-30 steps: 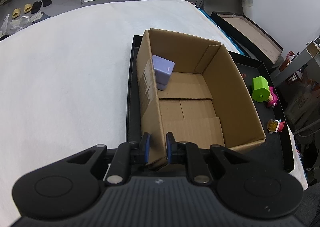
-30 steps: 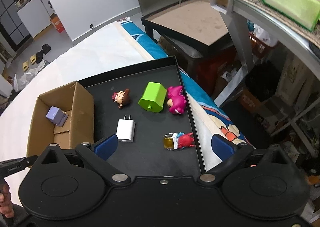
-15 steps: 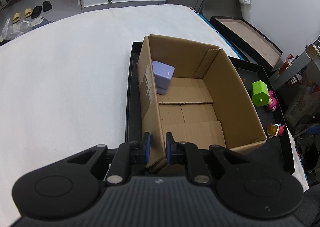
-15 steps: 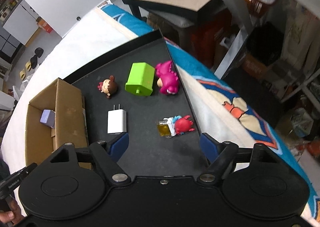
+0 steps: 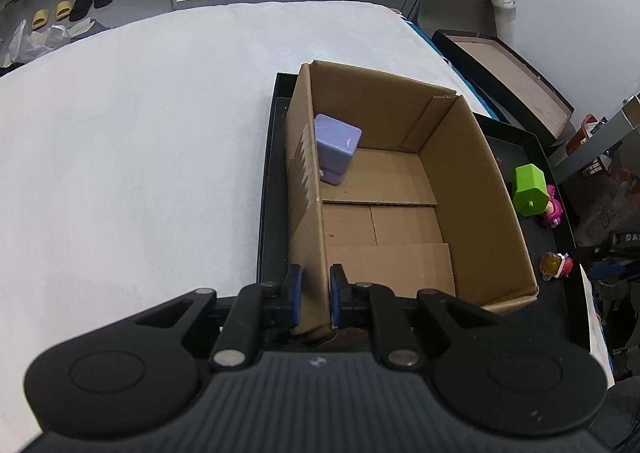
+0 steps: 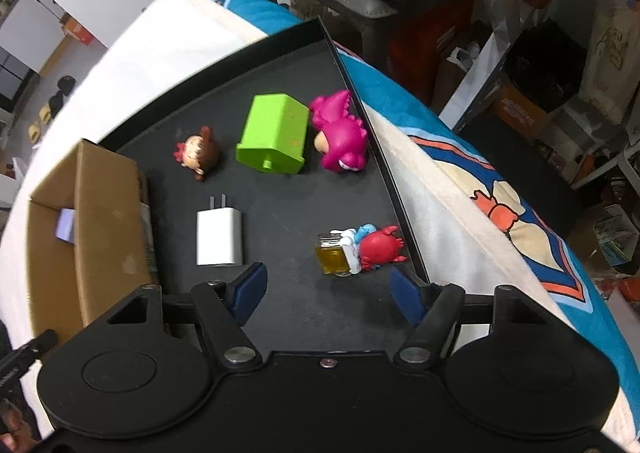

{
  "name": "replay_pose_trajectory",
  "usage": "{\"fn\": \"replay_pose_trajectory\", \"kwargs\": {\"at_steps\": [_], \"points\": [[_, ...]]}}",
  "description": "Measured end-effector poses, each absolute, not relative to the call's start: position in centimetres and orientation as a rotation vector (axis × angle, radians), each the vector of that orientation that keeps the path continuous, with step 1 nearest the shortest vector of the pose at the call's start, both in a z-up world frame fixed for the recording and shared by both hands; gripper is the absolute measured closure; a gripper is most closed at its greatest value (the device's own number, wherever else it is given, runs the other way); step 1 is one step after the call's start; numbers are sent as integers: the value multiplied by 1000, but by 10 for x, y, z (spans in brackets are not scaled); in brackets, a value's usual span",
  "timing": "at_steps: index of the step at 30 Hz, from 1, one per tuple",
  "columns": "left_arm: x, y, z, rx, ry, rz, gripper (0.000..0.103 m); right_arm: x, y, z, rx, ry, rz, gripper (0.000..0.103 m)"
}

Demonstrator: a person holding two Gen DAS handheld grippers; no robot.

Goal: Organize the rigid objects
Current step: 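Move the right gripper back over the tray toward the glass jar, then close the right gripper on the glass jar with crab figure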

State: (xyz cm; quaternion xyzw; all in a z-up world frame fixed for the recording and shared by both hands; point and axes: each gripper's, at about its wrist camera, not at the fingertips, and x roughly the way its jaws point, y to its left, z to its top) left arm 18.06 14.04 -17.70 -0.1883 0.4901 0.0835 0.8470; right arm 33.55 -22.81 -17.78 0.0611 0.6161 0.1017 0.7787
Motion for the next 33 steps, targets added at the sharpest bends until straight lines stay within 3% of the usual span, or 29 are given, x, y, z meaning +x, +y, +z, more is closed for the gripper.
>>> {"fn": "replay_pose_trajectory", "kwargs": {"at_steps": [29, 32, 33], "points": [[183, 141, -181, -407, 1035, 177, 90, 336, -188, -232, -118, 1285, 77, 33], [183, 141, -182, -406, 1037, 178, 90, 337, -187, -231, -125, 1267, 74, 36], [183, 141, -182, -406, 1037, 178, 90, 337, -187, -230, -126, 1260, 71, 43]]}}
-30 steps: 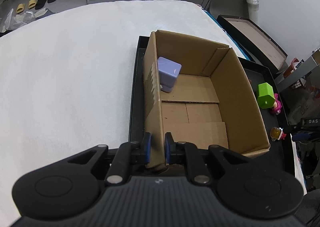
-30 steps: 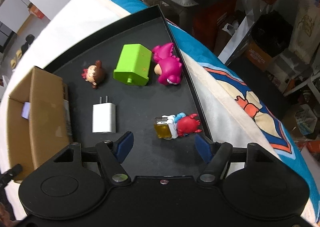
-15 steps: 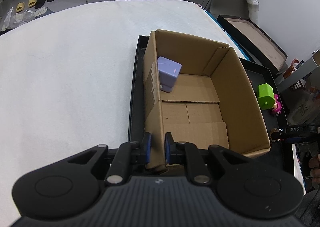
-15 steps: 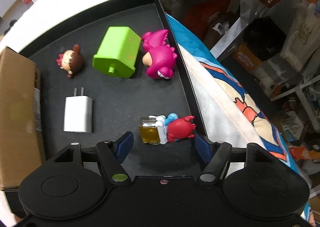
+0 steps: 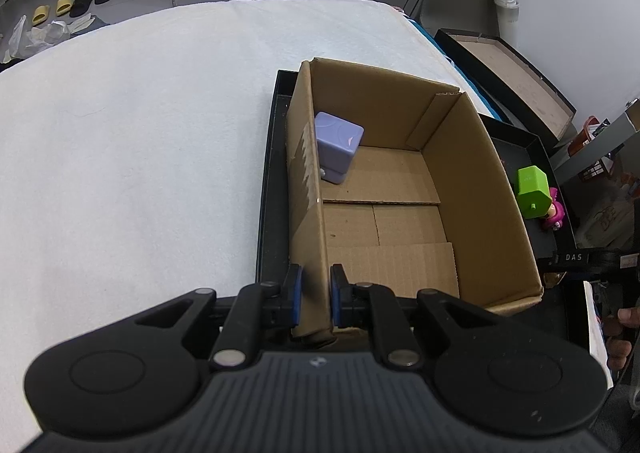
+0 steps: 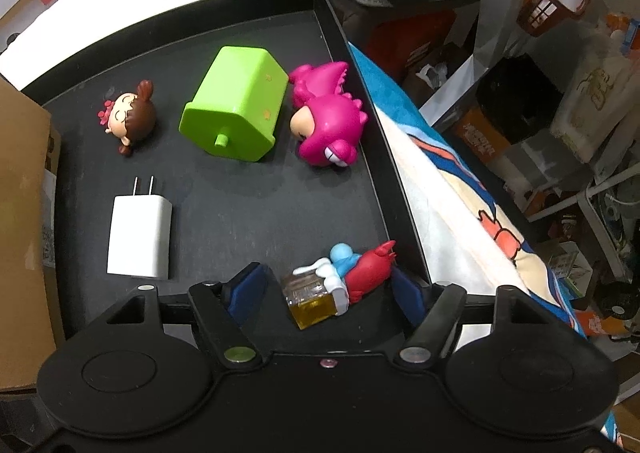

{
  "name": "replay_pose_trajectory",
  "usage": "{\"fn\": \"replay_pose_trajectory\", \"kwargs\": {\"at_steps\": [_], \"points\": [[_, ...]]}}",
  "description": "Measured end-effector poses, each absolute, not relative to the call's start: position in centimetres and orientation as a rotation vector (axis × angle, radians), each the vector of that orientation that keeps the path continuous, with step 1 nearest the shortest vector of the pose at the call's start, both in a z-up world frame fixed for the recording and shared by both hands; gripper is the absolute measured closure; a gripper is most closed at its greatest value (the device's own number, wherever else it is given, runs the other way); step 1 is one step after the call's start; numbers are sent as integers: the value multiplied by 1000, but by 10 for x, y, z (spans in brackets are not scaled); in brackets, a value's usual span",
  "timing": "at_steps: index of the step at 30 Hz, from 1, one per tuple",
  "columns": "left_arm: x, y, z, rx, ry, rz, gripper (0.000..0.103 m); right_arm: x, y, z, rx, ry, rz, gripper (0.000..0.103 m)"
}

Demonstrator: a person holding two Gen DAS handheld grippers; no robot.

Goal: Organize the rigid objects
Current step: 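Close the right gripper on the glass jar with crab figure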

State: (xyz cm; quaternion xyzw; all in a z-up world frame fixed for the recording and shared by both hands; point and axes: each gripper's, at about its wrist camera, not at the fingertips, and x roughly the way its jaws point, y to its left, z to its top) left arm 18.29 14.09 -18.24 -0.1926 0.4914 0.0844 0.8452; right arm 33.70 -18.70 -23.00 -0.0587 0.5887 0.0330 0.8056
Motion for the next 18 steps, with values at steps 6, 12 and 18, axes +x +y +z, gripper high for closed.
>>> {"fn": "replay_pose_trajectory", "kwargs": {"at_steps": [6, 12, 18], "points": [[183, 141, -183, -407, 1037, 178, 89, 339, -189, -227, -126, 1277, 72, 51], [184, 141, -184, -410, 1039, 178, 89, 337, -195, -225, -86, 1304, 73, 51], [184, 139, -183, -400, 1040, 177, 89, 331, -195, -218, -83, 1297, 86, 51]]}}
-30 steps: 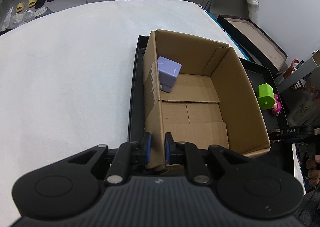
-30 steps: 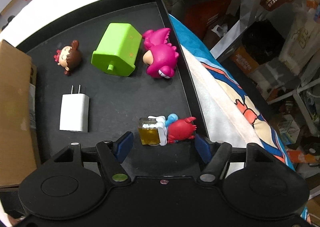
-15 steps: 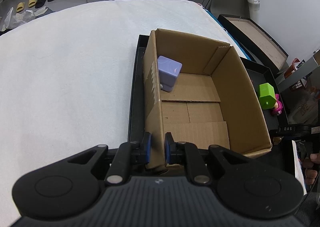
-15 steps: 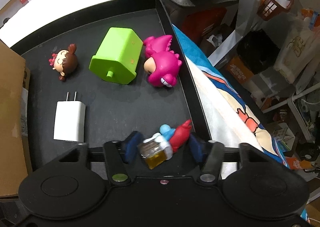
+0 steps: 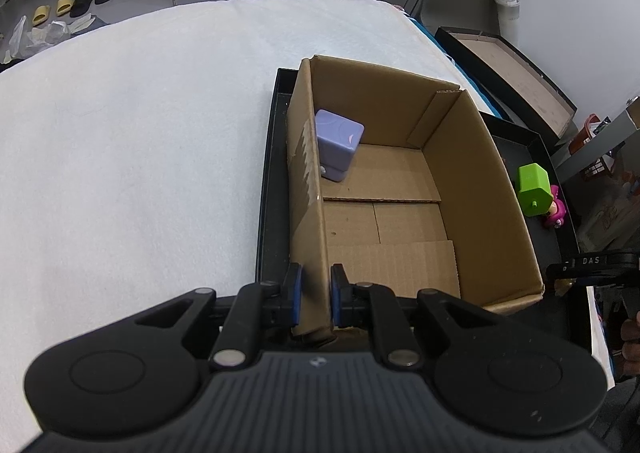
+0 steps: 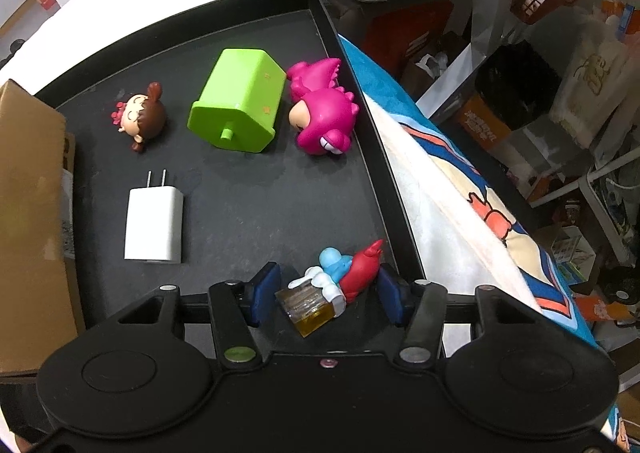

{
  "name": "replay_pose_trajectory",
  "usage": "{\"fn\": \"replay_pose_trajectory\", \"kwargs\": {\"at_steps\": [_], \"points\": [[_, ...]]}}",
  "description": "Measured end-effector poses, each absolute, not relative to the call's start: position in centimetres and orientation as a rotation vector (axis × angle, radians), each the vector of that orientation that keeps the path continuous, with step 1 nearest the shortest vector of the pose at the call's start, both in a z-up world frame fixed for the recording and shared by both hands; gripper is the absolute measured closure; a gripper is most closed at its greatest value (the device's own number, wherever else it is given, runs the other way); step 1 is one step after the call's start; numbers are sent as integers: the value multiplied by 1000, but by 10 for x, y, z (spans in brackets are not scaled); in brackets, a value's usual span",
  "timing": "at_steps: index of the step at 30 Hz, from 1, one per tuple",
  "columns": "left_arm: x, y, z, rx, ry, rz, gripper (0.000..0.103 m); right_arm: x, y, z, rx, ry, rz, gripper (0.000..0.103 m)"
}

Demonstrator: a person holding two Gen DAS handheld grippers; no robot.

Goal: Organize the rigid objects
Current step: 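Close the right gripper on the glass jar with crab figure, then carry the jar into the box and open the right gripper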

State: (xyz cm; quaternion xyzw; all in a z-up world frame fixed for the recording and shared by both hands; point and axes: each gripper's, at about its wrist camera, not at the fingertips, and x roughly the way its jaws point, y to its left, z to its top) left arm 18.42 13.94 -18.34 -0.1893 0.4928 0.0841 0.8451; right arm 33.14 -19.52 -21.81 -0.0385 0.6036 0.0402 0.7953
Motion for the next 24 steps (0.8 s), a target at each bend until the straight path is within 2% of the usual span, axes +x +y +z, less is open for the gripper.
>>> {"fn": "replay_pose_trajectory", "kwargs": {"at_steps": [24], "points": [[182, 136, -179, -365, 1029, 161, 89, 310, -167, -158, -111, 1196, 163, 51]]}}
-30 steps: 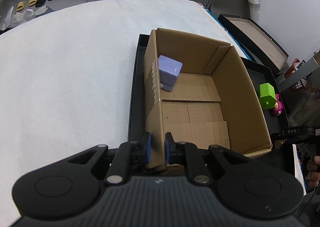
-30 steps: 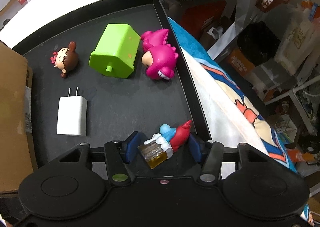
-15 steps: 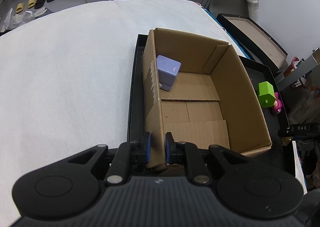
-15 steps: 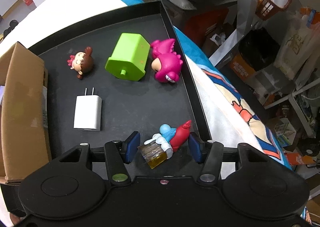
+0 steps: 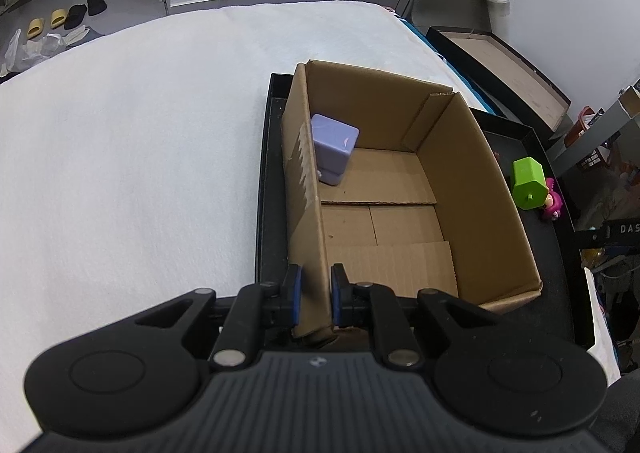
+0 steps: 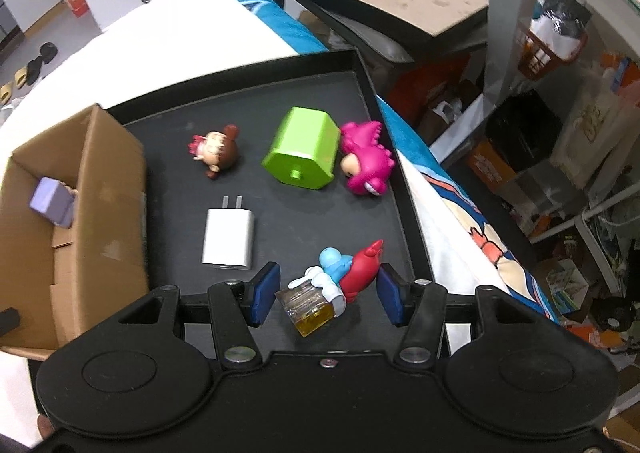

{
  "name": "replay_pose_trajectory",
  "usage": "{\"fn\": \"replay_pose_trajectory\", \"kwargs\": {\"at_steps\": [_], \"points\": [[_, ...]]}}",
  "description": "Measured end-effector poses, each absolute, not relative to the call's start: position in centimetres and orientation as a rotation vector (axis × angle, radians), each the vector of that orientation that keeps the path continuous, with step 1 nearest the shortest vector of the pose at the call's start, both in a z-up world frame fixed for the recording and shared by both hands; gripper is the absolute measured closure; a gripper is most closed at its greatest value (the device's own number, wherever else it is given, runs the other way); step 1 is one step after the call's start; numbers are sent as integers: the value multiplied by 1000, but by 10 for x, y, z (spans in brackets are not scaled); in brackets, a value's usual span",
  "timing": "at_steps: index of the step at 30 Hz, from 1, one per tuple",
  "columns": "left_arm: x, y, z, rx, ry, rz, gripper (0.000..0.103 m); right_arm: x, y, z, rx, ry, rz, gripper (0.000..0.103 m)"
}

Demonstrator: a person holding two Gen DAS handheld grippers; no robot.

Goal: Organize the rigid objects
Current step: 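Carry the jar into the box and open the right gripper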

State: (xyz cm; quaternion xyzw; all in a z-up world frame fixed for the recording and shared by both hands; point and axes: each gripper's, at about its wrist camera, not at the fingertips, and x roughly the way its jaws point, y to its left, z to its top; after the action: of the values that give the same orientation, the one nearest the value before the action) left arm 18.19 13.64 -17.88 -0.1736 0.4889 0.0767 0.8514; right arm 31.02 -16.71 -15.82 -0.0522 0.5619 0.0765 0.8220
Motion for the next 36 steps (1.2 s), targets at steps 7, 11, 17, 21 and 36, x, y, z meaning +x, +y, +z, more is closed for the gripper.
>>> {"fn": "replay_pose_trajectory", "kwargs": {"at_steps": [7, 11, 17, 21, 36], "points": [[181, 137, -177, -362, 1031, 157, 89, 302, -148, -138, -130, 1156, 225, 51], [181, 137, -177, -358, 1031, 152, 89, 299, -135, -125, -136, 1129, 262, 51], [180, 138, -177, -361, 1025, 146, 89, 296, -116, -110, -146, 1102, 297, 51], [180, 139, -178, -363, 1030, 142, 89, 294, -102, -101, -165, 1085, 318, 51], [179, 142, -180, -377, 1025, 133, 89, 292, -47, -81, -206, 1050, 417, 51]]}}
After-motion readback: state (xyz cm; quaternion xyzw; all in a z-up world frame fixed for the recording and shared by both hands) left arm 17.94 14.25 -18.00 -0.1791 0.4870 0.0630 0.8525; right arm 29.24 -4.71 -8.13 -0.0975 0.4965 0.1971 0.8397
